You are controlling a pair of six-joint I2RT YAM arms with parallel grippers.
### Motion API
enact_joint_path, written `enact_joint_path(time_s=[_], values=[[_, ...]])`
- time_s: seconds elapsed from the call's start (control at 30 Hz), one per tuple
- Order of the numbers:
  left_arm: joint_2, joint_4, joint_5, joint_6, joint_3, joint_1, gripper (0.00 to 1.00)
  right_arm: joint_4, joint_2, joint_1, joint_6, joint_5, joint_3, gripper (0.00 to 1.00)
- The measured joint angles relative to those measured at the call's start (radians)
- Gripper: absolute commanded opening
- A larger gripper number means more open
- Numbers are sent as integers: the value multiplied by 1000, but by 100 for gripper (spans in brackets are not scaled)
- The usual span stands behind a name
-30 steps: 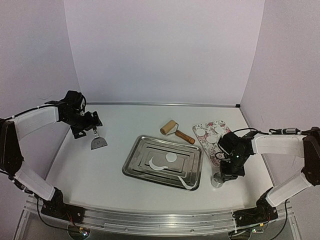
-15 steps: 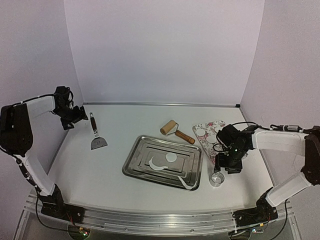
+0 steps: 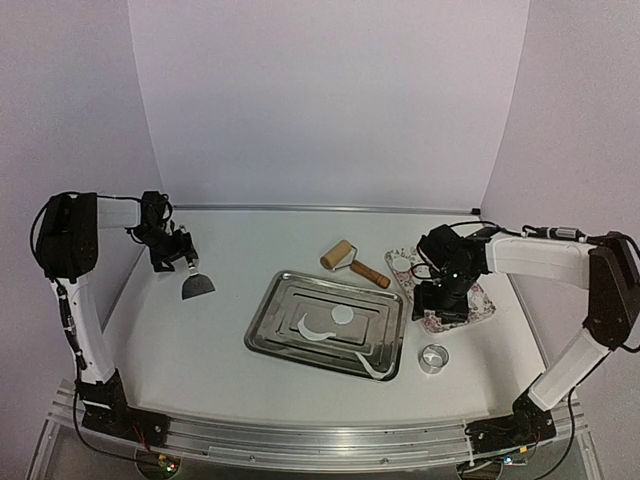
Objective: Roll out the dumpling wrappers from the dough
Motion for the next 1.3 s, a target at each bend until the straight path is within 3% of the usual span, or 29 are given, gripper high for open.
enact_joint_path(time_s=[0.1,0.37,0.43,0.7,0.9,1.13,1.3], values=[[58,0,-3,12,62,-33,62,-1,29,0,-5,0,21,71],[109,-4,-53,24,102,-105,9,-10,61,0,-13,1,50,71],[110,-6,-79,15,102,-115,1,-19,64,0,-17,1,64,71],[71,23,-92,49,57,-134,0,-52,78,0,-55,-19,204,74],[-75,25,125,158,23,-206,0,-61,133,0,-157,-201,397,77],[-224,21,398,197,-20,-441,0,-61,220,18,-217,-469,516,74],[-237,34,533,122,-98,-637,0,-32,224,51,-185,-574,537,66]])
